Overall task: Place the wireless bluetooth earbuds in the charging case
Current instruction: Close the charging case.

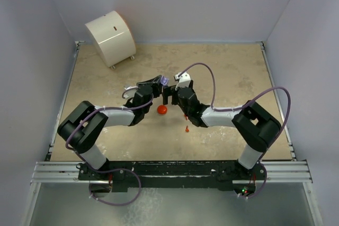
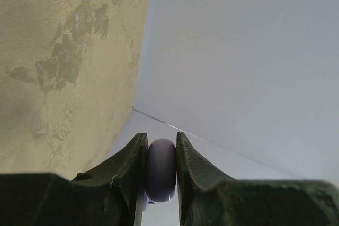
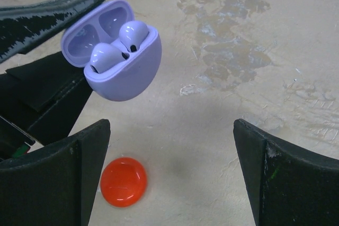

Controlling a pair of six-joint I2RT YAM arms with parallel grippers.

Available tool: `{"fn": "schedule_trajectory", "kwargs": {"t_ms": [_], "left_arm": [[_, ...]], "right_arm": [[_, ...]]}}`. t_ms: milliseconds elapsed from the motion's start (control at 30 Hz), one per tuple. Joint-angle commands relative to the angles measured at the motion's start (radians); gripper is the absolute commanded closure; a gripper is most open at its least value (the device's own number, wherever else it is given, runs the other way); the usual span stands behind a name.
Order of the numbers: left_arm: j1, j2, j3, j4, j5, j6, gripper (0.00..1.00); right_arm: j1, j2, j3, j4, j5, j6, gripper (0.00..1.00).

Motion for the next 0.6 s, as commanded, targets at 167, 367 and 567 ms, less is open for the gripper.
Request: {"fn": "schedule_trajectory", "kwargs": {"t_ms": [167,367,567], "left_arm": [[-0.030,-0.025,0.022,-0.074,-0.018,-0.060,1.00],[-0.035,-0.025,0.003,-0.065,-0.012,-0.073,1.00],[-0.035,-0.024,-0.016,-0.065,-0.001,-0.084,1.00]], "right_arm": [[0.007,0.009,0.072,0.085,0.087,-0.023,0.00],[0.006,0.042,0.089,0.093,0.120,-0.016,0.00],[0.006,0.032,0.076,0.100,0.157,0.018,0.00]]}}
